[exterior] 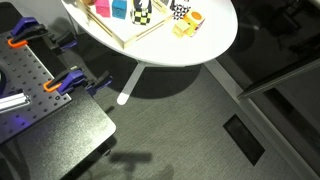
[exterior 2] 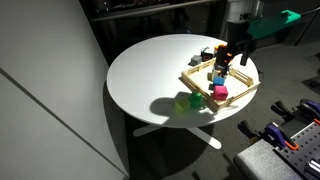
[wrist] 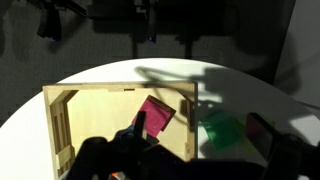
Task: Lift the pink cube from the table and put it on the wooden tray
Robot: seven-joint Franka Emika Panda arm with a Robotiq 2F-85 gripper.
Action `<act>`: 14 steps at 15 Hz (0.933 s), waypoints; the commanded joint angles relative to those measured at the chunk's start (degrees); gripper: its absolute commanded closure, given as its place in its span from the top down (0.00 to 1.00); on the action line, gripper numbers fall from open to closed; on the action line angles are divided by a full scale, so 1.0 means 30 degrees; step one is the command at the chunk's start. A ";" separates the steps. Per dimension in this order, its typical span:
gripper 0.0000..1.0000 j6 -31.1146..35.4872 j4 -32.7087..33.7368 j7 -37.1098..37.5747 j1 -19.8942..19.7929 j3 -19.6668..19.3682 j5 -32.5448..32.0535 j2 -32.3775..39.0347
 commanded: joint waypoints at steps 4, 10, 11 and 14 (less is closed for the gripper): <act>1.00 -0.0195 -0.1267 0.1136 0.0014 0.0781 -0.0854 -0.3040; 1.00 0.1143 -0.2244 0.1175 0.0018 0.1421 -0.1312 -0.4522; 1.00 0.1496 -0.2450 0.1117 0.0030 0.1449 -0.1177 -0.4709; 1.00 0.2473 -0.3097 0.0987 0.0051 0.1477 -0.0892 -0.5221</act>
